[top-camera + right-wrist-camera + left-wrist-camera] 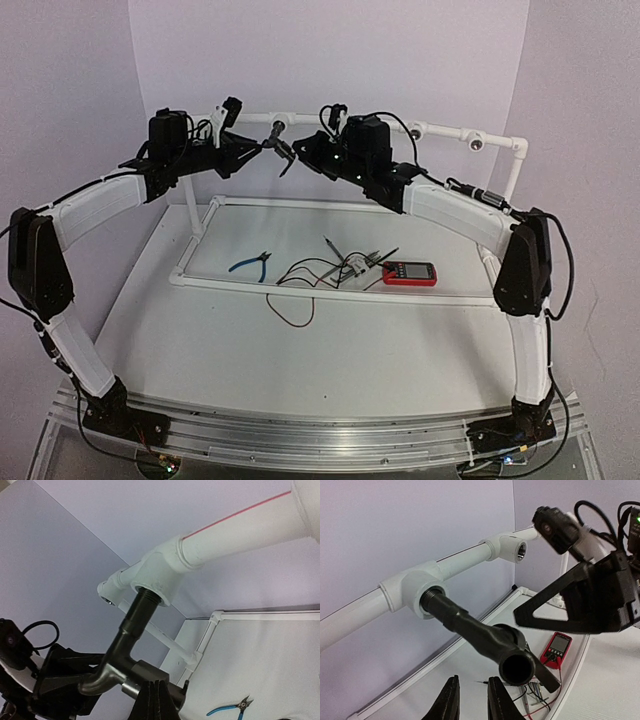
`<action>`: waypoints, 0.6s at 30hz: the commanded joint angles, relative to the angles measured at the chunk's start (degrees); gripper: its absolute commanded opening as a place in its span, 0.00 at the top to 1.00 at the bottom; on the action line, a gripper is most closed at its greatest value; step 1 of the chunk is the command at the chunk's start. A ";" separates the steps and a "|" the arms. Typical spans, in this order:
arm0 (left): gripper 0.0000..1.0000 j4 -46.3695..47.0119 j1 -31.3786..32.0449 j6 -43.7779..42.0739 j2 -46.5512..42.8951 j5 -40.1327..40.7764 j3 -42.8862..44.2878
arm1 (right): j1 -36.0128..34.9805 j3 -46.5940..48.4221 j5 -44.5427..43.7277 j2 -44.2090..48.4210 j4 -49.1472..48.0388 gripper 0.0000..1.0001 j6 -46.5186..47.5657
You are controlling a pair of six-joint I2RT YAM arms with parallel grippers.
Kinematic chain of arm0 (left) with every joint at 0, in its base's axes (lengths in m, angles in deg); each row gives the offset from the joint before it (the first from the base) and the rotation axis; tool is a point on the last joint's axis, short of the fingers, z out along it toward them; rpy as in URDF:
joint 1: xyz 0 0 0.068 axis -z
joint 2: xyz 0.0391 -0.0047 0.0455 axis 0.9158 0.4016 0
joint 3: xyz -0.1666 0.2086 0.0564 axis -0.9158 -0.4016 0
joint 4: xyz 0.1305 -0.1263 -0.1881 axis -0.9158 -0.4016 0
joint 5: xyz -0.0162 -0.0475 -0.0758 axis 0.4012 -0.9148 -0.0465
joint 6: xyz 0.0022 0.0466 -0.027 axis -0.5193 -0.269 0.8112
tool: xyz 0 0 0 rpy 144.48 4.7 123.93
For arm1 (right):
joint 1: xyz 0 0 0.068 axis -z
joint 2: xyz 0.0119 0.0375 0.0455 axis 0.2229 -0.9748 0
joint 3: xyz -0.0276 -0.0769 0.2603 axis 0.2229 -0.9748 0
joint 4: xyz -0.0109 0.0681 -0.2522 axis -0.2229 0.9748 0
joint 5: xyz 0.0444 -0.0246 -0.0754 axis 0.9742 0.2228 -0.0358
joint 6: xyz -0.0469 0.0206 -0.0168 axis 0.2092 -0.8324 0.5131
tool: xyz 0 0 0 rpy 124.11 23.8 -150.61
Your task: Install the water faucets
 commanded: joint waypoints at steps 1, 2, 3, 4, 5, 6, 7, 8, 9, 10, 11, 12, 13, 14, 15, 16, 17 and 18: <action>0.80 3.30 1.49 0.00 1.02 -1.93 5.60 | -0.15 5.11 1.34 -4.03 0.52 1.00 -1.51; 0.81 3.33 1.52 -0.05 1.24 -1.70 6.15 | -0.24 5.92 1.34 -4.67 0.52 1.00 -1.71; 0.82 3.30 1.54 -0.08 1.38 -1.49 6.78 | -0.33 6.60 1.34 -5.22 0.52 1.00 -1.91; 0.82 3.17 1.54 -0.08 1.52 -1.54 7.30 | -0.40 7.31 1.30 -5.67 0.43 1.00 -2.31; 0.82 3.08 1.58 -0.08 1.65 -1.68 7.64 | -0.47 7.97 1.31 -6.33 0.28 1.00 -2.73; 0.82 2.97 1.71 -0.08 1.78 -1.90 7.93 | -0.54 8.56 1.33 -6.96 0.05 1.00 -3.13; 0.82 2.84 1.95 -0.13 2.00 -2.12 8.28 | -0.59 9.20 1.33 -7.51 -0.35 1.00 -3.58; 0.82 2.77 2.26 -0.22 2.28 -2.26 8.64 | -0.63 9.93 1.33 -8.11 -0.92 1.00 -4.15; 0.82 2.74 2.58 -0.25 2.55 -2.30 8.95 | -0.69 10.67 1.34 -8.80 -1.57 1.00 -4.74; 0.82 2.72 2.77 -0.18 2.72 -2.31 9.22 | -0.74 11.40 1.30 -9.69 -2.13 1.00 -5.29; 0.82 2.52 3.08 -0.23 2.92 -2.37 9.47 | -0.78 12.28 1.34 -10.44 -2.78 1.00 -5.90; 0.82 2.30 3.34 -0.20 3.14 -2.46 9.75 | -0.83 13.37 2.64 -11.07 -3.42 1.00 -6.33; 0.83 1.94 3.46 -0.24 3.32 -2.62 9.96 | -0.87 14.20 2.88 -11.83 -3.74 1.00 -6.79; 0.83 1.61 3.52 -0.23 3.51 -2.68 10.17 | -0.87 14.86 2.88 -12.23 -4.07 1.00 -7.22; 0.83 1.24 3.55 -0.19 3.68 -2.62 10.38 | -0.88 15.12 2.80 -12.53 -4.48 1.00 -7.70; 0.83 1.00 3.58 -0.19 3.83 -2.34 10.49 | -0.88 15.12 2.61 -12.83 -4.95 1.00 -8.18; 0.83 0.92 3.59 -0.19 3.93 -2.14 10.57 | -0.88 15.13 2.45 -13.09 -5.43 1.00 -8.65; 0.83 0.94 3.57 -0.19 3.99 -2.01 10.64 | -0.88 15.15 2.32 -13.32 -5.91 1.00 -9.12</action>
